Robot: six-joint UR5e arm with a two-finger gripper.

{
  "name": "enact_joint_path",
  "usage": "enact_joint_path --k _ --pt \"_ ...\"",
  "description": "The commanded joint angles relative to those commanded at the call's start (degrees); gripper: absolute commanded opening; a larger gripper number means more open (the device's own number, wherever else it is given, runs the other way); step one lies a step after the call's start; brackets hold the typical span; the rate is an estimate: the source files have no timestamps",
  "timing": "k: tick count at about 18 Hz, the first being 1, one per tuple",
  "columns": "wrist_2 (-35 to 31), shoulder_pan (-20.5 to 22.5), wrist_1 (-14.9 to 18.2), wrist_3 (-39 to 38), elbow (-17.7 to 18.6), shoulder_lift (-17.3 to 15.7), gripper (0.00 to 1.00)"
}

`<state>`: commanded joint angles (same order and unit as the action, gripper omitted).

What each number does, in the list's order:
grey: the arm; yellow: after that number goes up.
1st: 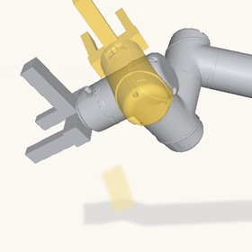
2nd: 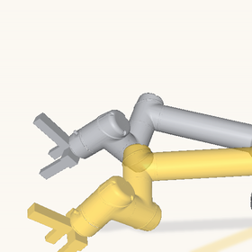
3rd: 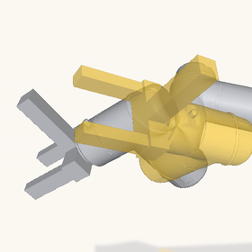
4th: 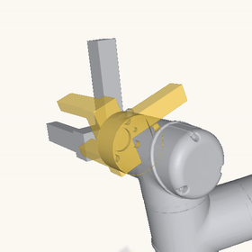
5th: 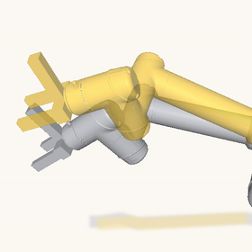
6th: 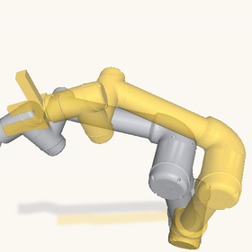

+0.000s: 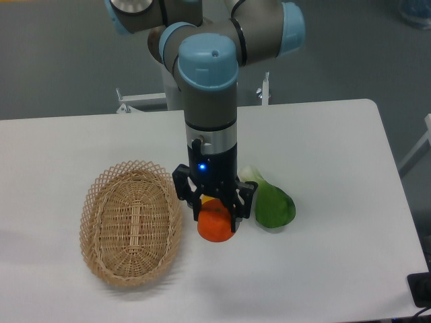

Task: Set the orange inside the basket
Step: 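Close the gripper on the orange and lift it off the table, then carry the held orange over the wicker basket and lower it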

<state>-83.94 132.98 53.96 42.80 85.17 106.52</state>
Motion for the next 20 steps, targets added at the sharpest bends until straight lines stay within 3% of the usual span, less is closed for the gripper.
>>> enact_joint_path --k 6,7,12,20 --pt "0.2 -0.8 -0.1 -8.4 0.0 0.9 0.73" --pt "0.2 -1.7 -0.1 -13.8 0.1 1.3 0.73" --pt "0.2 -6.7 -0.1 -23.3 0.4 3.7 0.73" --pt "-3.3 -14.0 -0.4 -20.4 3.9 8.2 0.72"
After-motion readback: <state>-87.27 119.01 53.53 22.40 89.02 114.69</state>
